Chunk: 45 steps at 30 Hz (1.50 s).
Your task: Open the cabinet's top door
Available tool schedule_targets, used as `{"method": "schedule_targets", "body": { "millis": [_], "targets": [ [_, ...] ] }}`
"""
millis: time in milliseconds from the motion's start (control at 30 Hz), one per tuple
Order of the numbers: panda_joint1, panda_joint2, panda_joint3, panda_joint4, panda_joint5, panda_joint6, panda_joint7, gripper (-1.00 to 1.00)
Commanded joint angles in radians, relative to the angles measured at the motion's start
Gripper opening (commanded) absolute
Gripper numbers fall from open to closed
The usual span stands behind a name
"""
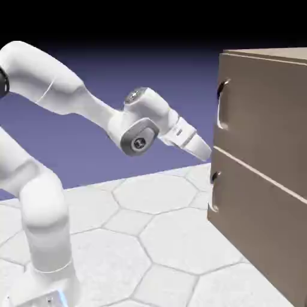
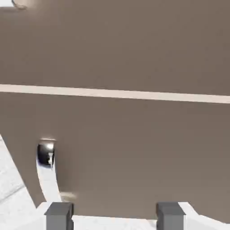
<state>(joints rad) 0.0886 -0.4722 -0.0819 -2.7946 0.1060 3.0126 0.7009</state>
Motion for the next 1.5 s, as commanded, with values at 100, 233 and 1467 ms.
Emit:
{"method": "schedule_targets", "body": {
  "millis": [100, 233, 1467],
  "targets": [
    [0.114, 0.145, -0.121, 0.023, 0.157, -0.036, -0.060, 0.00],
    [0.227, 0.290, -0.243, 0.046, 0.314, -0.072, -0.119, 0.00],
    [1.277, 1.631, -1.366, 0.257, 1.768, -0.407, -0.670, 0.00]
  ]
}}
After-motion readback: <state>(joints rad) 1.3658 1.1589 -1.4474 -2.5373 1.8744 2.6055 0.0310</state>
